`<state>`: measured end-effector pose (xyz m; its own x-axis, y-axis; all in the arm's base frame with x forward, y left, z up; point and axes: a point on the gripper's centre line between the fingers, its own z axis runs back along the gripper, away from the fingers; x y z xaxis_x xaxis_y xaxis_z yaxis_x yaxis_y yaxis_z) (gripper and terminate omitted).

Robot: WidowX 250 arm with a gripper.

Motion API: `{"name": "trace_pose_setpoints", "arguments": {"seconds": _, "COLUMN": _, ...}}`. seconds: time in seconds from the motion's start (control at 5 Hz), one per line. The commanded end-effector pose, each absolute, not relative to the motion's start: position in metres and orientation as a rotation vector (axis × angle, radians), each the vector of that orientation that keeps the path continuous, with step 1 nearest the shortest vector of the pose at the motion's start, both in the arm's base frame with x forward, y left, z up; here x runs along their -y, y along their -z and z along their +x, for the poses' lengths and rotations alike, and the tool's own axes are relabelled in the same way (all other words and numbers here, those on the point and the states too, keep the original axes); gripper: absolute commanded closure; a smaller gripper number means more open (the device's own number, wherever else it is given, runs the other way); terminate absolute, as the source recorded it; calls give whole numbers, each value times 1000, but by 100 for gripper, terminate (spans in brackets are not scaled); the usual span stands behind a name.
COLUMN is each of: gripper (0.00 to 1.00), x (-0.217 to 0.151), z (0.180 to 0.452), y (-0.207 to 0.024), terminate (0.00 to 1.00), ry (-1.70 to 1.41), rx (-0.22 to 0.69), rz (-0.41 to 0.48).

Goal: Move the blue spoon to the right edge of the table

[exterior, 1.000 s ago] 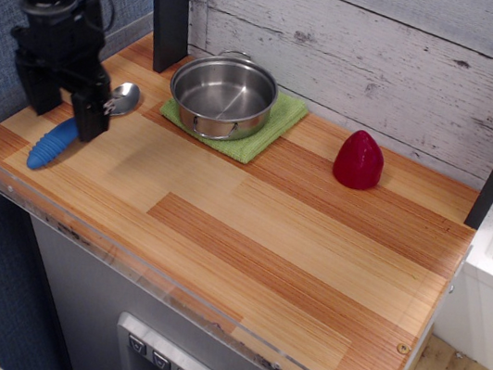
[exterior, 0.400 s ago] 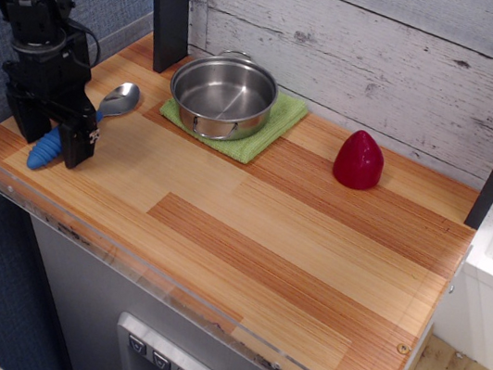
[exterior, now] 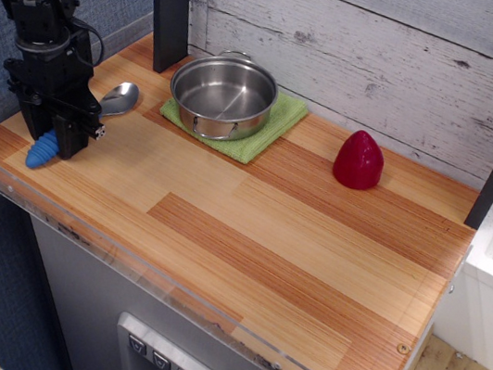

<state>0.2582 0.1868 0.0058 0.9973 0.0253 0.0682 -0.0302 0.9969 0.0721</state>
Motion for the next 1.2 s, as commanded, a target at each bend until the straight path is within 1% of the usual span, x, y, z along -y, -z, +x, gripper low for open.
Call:
{"name": "trace_pose_setpoints", "arguments": {"seconds": 0.0, "gripper": 100, "x": -162, "z": 254, "y": -60, "terminate": 0, "ry": -120, "rx": 131, "rz": 99}}
{"name": "trace_pose_setpoints", "arguments": {"seconds": 0.2, "gripper": 100, "x": -125, "z": 249, "y": -107, "terminate": 0, "ry": -192, "rx": 143, "rz": 118}}
{"name": "trace_pose_setpoints", "arguments": {"seconds": 0.4, "gripper": 100, "x": -78, "z": 244, "y": -121, "terminate": 0, "ry": -135, "rx": 148, "rz": 107}}
{"name": "trace_pose_setpoints", "arguments": {"seconds": 0.6, "gripper": 100, "x": -31, "z": 249, "y": -114, "terminate": 0, "ry": -12, "rx": 130, "rz": 25}}
{"name": "trace_pose_setpoints", "arguments": {"seconds": 0.8, "gripper": 100, "x": 19, "z": 250, "y": -98, "terminate": 0, "ry": 64, "rx": 89, "rz": -2}}
{"name": "trace_pose_setpoints", "arguments": {"seconds": 1.0, "gripper": 100, "x": 69, "z": 253, "y": -77, "terminate": 0, "ry": 101, "rx": 76, "rz": 4}}
